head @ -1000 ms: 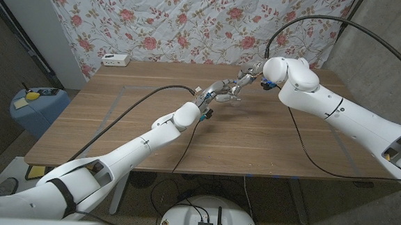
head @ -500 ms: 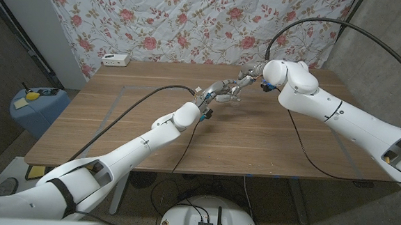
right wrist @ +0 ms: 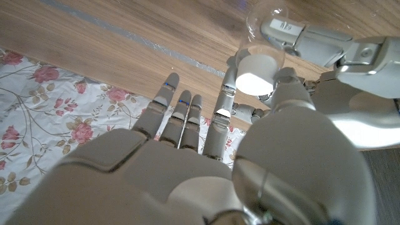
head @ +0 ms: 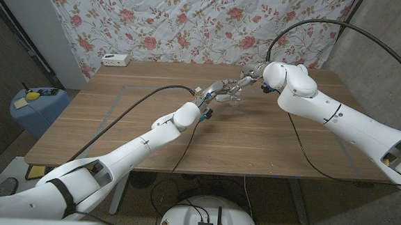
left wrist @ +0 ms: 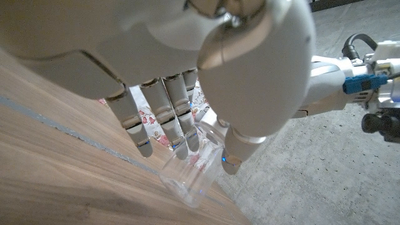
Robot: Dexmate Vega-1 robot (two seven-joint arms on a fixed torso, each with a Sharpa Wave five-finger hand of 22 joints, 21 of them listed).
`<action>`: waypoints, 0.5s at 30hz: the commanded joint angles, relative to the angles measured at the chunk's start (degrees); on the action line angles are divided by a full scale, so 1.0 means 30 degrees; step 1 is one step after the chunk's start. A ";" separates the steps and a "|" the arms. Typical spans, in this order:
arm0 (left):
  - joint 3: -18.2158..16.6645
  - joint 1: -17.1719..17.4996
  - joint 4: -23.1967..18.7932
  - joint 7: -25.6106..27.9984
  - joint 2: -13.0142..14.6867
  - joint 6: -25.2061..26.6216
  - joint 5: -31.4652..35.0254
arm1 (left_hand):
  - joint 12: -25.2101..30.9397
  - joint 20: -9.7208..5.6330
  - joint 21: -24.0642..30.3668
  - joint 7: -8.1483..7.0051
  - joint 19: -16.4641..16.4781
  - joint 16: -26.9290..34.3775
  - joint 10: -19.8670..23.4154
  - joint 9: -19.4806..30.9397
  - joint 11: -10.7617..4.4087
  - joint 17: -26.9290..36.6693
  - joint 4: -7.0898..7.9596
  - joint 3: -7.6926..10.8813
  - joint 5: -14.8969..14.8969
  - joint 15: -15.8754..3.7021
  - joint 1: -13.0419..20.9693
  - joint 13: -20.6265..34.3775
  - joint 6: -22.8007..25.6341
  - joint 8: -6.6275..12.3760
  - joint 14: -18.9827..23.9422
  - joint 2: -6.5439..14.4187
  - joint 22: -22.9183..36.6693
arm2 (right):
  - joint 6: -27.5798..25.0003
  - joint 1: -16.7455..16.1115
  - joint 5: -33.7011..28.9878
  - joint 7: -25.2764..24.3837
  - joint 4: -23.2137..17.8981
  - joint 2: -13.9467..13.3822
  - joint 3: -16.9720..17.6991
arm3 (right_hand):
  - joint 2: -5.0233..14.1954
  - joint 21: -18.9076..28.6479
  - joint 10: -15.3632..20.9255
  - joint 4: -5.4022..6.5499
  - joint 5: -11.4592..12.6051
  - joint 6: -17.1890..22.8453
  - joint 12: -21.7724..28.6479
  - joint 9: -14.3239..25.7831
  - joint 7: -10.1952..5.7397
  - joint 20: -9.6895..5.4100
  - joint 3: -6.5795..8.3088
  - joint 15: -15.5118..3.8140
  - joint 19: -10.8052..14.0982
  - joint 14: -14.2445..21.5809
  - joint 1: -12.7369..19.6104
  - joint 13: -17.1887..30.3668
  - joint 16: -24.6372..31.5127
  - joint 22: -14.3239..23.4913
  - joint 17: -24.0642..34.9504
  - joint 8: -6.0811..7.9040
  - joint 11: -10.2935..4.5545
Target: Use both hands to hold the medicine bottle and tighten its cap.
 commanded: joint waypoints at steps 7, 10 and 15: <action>-0.0016 0.0049 0.0003 0.0111 -0.0008 -0.0037 0.0021 | 0.0116 0.0003 0.0063 -0.0138 -0.0061 0.0065 0.2032 0.0035 -0.1888 0.0079 0.0636 0.0706 0.0147 -0.0921 -0.0005 0.0035 0.0108 -0.0018 -0.0074 0.0239 0.0034 | -0.0772 0.0109 -0.1241 -0.0239 0.0068 0.0452 -0.0749 | -0.0314 0.0214 0.0979 0.0218 -0.0045 0.2035 0.0254 -0.0076 -0.0681 -0.0052 -0.0356 -0.0182 0.0608 0.0714 -0.0871 0.0030 0.0169 0.0055 -0.0004 0.0286 -0.0081; -0.0019 0.0005 0.0087 0.0067 -0.0020 -0.0093 -0.0007 | 0.0098 0.0004 0.0060 -0.0146 -0.0069 0.0065 0.1987 0.0036 -0.1903 0.0082 0.0625 0.0713 0.0149 -0.0940 0.0010 0.0035 0.0103 -0.0021 -0.0080 0.0246 0.0035 | -0.0830 0.0115 -0.1536 -0.0356 0.0136 0.0568 -0.0869 | -0.0410 0.0240 0.1329 0.0289 -0.0035 0.2514 0.0306 -0.0115 -0.0770 -0.0115 -0.0500 -0.0309 0.0755 0.0948 -0.1196 0.0023 0.0218 0.0059 -0.0009 0.0390 -0.0080; -0.0020 -0.0035 0.0200 0.0026 -0.0048 -0.0189 -0.0043 | 0.0098 0.0015 0.0061 -0.0137 -0.0067 0.0074 0.1982 0.0036 -0.1902 0.0084 0.0630 0.0715 0.0149 -0.0916 0.0000 0.0035 0.0103 -0.0021 -0.0061 0.0253 0.0035 | -0.1129 0.0194 -0.2557 -0.0405 0.0184 0.0782 -0.1319 | -0.0437 0.0305 0.1822 0.0309 0.0002 0.3352 0.0342 -0.0164 -0.0858 -0.0250 -0.0641 -0.0465 0.1069 0.1272 -0.1507 0.0010 0.0276 0.0065 -0.0023 0.0581 -0.0096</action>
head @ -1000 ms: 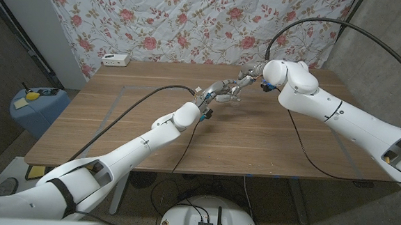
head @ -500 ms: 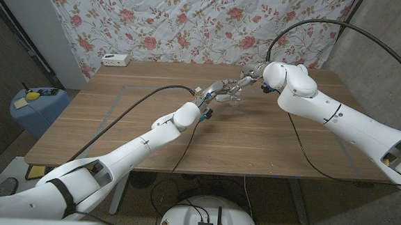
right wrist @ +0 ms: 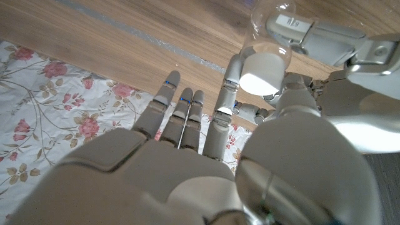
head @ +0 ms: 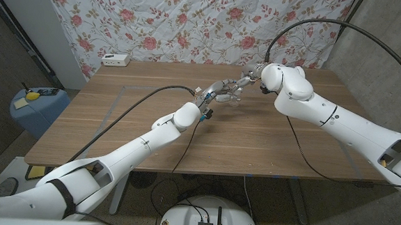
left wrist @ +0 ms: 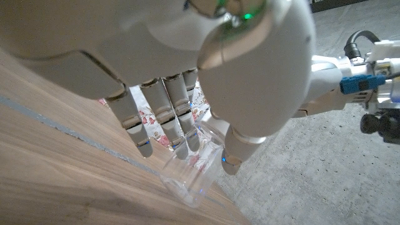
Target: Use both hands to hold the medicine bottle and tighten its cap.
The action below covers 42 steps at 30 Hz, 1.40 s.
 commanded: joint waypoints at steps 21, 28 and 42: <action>-0.0061 -0.0058 0.0376 -0.0120 -0.0034 -0.0315 -0.0173 | 0.0112 0.0019 0.0054 -0.0102 -0.0094 0.0058 0.1908 0.0036 -0.1912 0.0079 0.0622 0.0751 0.0158 -0.0851 -0.0027 0.0044 0.0084 -0.0031 -0.0085 0.0244 0.0035 | -0.0705 -0.0427 -0.3637 -0.0273 0.0340 0.1120 -0.0666 | -0.0322 0.0221 0.2794 0.0043 0.0179 0.4869 0.0299 -0.0167 -0.0543 -0.0577 -0.0795 -0.0831 0.1252 0.1666 -0.1395 -0.0033 0.0302 0.0083 0.0010 0.1176 -0.0711; -0.0072 -0.0088 0.0455 -0.0126 -0.0046 -0.0349 -0.0191 | 0.0116 0.0022 0.0058 -0.0140 -0.0089 0.0065 0.1906 0.0036 -0.1911 0.0086 0.0622 0.0748 0.0155 -0.0884 -0.0036 0.0045 0.0066 -0.0036 -0.0085 0.0245 0.0035 | -0.0335 -0.0413 -0.3410 0.0412 0.0303 0.1074 -0.0334 | -0.0908 -0.0145 0.1990 0.0384 0.0215 0.3053 -0.0383 -0.0178 -0.0300 -0.0155 -0.1510 -0.0270 0.0653 0.1133 -0.2858 -0.0015 -0.0141 0.0088 0.0024 0.0206 -0.0111; -0.0043 -0.0233 0.0771 -0.0197 -0.0156 -0.0479 -0.0245 | 0.0114 0.0033 0.0060 -0.0129 -0.0090 0.0061 0.1876 0.0036 -0.1903 0.0077 0.0632 0.0788 0.0161 -0.0834 -0.0062 0.0046 0.0046 -0.0040 -0.0073 0.0273 0.0036 | 0.0038 -0.0017 -0.3109 0.2109 0.0172 0.0830 -0.0034 | -0.1116 -0.0604 -0.0671 0.0544 0.0441 -0.2702 -0.1033 0.0634 0.0630 0.0685 -0.2154 0.1252 -0.0962 -0.0546 -0.4403 0.0088 -0.0938 0.0082 0.0039 -0.1883 0.0702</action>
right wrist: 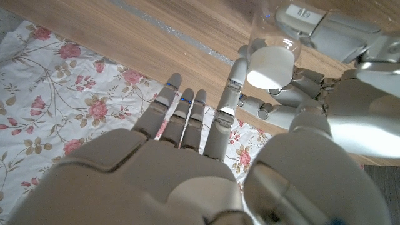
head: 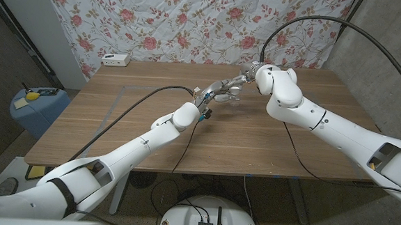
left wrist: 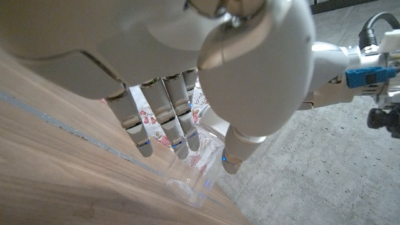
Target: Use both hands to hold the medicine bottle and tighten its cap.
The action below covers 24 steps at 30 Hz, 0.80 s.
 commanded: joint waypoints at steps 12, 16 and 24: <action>0.0045 -0.0171 0.0299 -0.0006 -0.0132 -0.0077 -0.0006 | 0.0140 0.0018 0.0056 -0.0127 -0.0104 0.0054 0.1922 0.0035 -0.1870 0.0092 0.0627 0.0781 0.0135 -0.0849 0.0018 0.0045 0.0064 -0.0030 -0.0121 0.0157 0.0036 | 0.1239 0.0564 0.1666 0.1958 -0.0067 -0.0498 0.0945 | 0.0570 -0.0204 -0.2814 -0.1112 0.0088 -0.5321 -0.0109 0.0605 0.0732 0.0403 0.0619 0.0717 -0.1522 -0.1710 0.1342 0.0181 -0.0370 0.0069 -0.0089 -0.1501 0.0599; 0.0071 -0.0221 0.0319 -0.0032 -0.0147 -0.0070 0.0016 | 0.0130 0.0027 0.0051 -0.0130 -0.0118 0.0056 0.1893 0.0035 -0.1859 0.0093 0.0620 0.0787 0.0136 -0.0851 0.0026 0.0045 0.0049 -0.0036 -0.0125 0.0162 0.0036 | 0.1598 0.0679 0.2338 0.2128 0.0033 -0.0582 0.1124 | 0.0687 -0.0201 -0.3391 -0.1543 0.0022 -0.6413 -0.0086 0.0626 0.0851 0.0504 0.0947 0.0839 -0.1808 -0.2124 0.2100 0.0194 -0.0390 0.0059 -0.0122 -0.1679 0.0704; 0.0107 -0.0303 0.0354 -0.0071 -0.0168 -0.0093 0.0056 | 0.0159 0.0025 0.0052 -0.0135 -0.0121 0.0063 0.1956 0.0035 -0.1853 0.0095 0.0626 0.0793 0.0136 -0.0861 0.0014 0.0045 0.0052 -0.0034 -0.0125 0.0176 0.0036 | 0.1861 0.0998 0.2967 0.2373 0.0103 -0.0750 0.1093 | 0.0828 -0.0214 -0.4119 -0.1954 -0.0029 -0.7413 -0.0104 0.0588 0.0700 0.0637 0.1390 0.1042 -0.2180 -0.2626 0.3075 0.0207 -0.0424 0.0050 -0.0135 -0.1732 0.0789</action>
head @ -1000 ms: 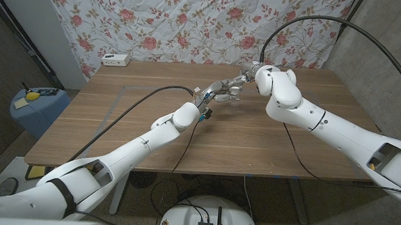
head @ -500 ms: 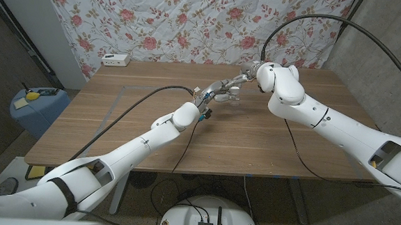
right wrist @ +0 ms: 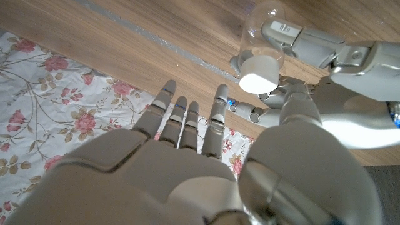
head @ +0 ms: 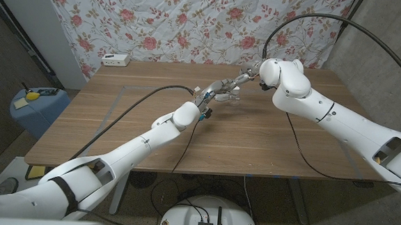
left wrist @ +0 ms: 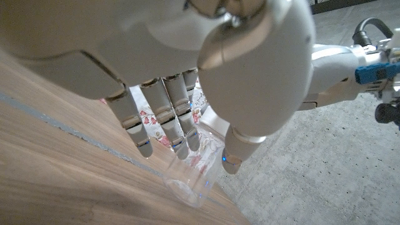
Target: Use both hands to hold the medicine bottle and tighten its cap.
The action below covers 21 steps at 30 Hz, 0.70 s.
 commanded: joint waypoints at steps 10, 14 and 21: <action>0.0090 -0.0111 -0.0003 -0.0045 -0.0037 0.0031 0.0114 | 0.0113 0.0039 0.0043 -0.0147 -0.0154 0.0059 0.1955 0.0035 -0.1870 0.0095 0.0611 0.0780 0.0126 -0.0805 0.0006 0.0042 0.0068 -0.0028 -0.0120 0.0154 0.0036 | 0.0693 0.0883 0.1526 0.0946 0.0257 -0.0360 -0.0091 | 0.0158 0.0028 -0.0790 -0.0486 -0.0056 -0.0924 0.0084 -0.0052 -0.0588 0.0022 0.0755 0.0042 -0.0366 -0.0549 0.1710 0.0044 0.0037 0.0038 0.0035 0.0068 0.0072; 0.0072 -0.0057 -0.0148 -0.0057 0.0016 0.0163 0.0097 | 0.0115 0.0037 0.0044 -0.0150 -0.0156 0.0066 0.1957 0.0035 -0.1884 0.0097 0.0625 0.0783 0.0126 -0.0825 -0.0010 0.0042 0.0077 -0.0024 -0.0109 0.0170 0.0036 | 0.0706 0.1066 0.1645 0.1149 0.0347 -0.0324 -0.0216 | 0.0176 0.0037 -0.0993 -0.0546 -0.0059 -0.1122 0.0092 -0.0088 -0.0828 0.0051 0.0959 0.0103 -0.0439 -0.0717 0.2199 0.0047 0.0031 0.0033 0.0031 0.0093 0.0057; 0.0045 0.0064 -0.0322 0.0012 0.0076 0.0255 0.0095 | 0.0116 0.0042 0.0044 -0.0224 -0.0166 0.0065 0.1955 0.0035 -0.1859 0.0094 0.0641 0.0788 0.0125 -0.0843 -0.0043 0.0042 0.0040 -0.0039 -0.0113 0.0180 0.0036 | 0.0541 0.1366 0.1631 0.1593 0.0410 -0.0311 -0.0519 | 0.0093 0.0040 -0.1451 -0.0580 -0.0052 -0.1552 0.0071 -0.0144 -0.1297 0.0146 0.1258 0.0218 -0.0599 -0.1019 0.2991 0.0053 0.0023 0.0028 0.0023 0.0103 -0.0048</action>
